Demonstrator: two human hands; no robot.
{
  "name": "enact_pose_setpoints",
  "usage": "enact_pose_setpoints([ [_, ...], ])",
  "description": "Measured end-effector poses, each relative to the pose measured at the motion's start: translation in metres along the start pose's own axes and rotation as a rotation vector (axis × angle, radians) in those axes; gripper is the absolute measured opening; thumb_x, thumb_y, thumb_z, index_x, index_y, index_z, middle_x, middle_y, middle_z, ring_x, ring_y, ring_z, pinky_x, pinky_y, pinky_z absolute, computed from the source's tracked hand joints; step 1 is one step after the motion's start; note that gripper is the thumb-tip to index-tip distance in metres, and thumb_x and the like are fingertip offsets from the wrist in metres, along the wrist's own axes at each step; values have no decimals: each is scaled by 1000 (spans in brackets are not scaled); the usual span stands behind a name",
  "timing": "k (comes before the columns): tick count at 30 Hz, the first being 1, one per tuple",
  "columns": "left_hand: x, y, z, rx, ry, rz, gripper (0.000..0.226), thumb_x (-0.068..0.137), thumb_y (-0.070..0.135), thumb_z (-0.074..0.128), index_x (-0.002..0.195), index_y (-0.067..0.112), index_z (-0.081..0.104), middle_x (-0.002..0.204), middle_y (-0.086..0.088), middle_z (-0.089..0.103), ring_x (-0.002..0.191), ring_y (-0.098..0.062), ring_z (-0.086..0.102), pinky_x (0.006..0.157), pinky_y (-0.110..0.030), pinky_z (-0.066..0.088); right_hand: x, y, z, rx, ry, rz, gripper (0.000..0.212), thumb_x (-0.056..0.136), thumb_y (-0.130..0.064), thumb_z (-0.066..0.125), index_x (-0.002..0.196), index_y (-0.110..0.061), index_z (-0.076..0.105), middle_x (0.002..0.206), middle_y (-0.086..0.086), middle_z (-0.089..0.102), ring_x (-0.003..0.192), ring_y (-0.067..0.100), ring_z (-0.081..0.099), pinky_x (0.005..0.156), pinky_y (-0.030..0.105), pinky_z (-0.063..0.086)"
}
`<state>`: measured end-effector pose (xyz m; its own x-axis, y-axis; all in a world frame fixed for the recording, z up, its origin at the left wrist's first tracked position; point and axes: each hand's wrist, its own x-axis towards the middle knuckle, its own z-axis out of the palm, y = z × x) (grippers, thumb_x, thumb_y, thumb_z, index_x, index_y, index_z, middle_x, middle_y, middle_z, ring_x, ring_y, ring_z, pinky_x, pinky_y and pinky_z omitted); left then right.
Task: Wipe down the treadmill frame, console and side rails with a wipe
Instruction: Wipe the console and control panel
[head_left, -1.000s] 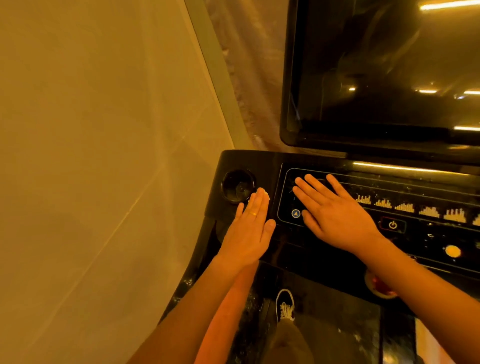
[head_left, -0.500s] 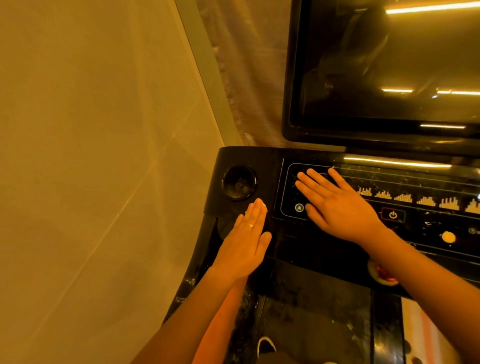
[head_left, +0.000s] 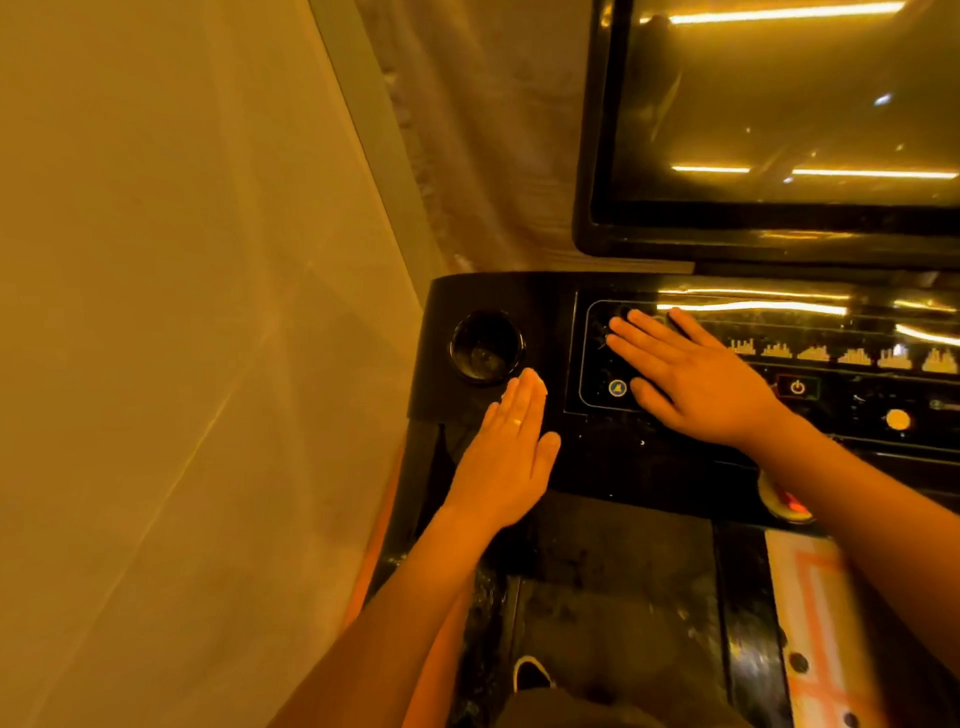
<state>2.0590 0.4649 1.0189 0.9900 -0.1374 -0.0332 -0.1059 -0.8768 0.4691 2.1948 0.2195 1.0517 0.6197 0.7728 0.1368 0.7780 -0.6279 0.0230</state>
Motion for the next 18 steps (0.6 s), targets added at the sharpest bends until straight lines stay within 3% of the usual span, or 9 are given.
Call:
enact_pose_setpoints([
  [4,10,0,-5,22,9,23,65,108,40,23,160,16,-9,166,1,-17,153,-12,-17,120,-27,-9,0,0,0,-7,-10,11,59,104,-45,25,157,-20,26,163,0,22,153,18,12,124,50,9],
  [8,-6,-4,-2,84,-28,46,66,107,45,19,159,18,-13,165,2,-22,151,-11,-20,120,-28,-11,-1,-3,-2,-15,-27,50,59,103,-48,24,157,-23,22,164,-2,17,154,16,7,125,45,-2],
  [13,41,8,-19,192,16,54,65,107,45,17,160,13,-5,167,-5,-10,154,-17,-10,121,-33,-9,-14,-11,0,14,70,386,70,99,-59,26,158,-23,17,166,3,11,154,20,2,123,49,-6],
  [18,107,19,-46,207,65,46,63,109,42,19,161,10,2,168,-8,-3,155,-21,-3,122,-38,-5,-15,-17,7,-43,48,461,70,100,-60,22,160,-24,10,167,0,3,154,18,-7,123,48,-7],
])
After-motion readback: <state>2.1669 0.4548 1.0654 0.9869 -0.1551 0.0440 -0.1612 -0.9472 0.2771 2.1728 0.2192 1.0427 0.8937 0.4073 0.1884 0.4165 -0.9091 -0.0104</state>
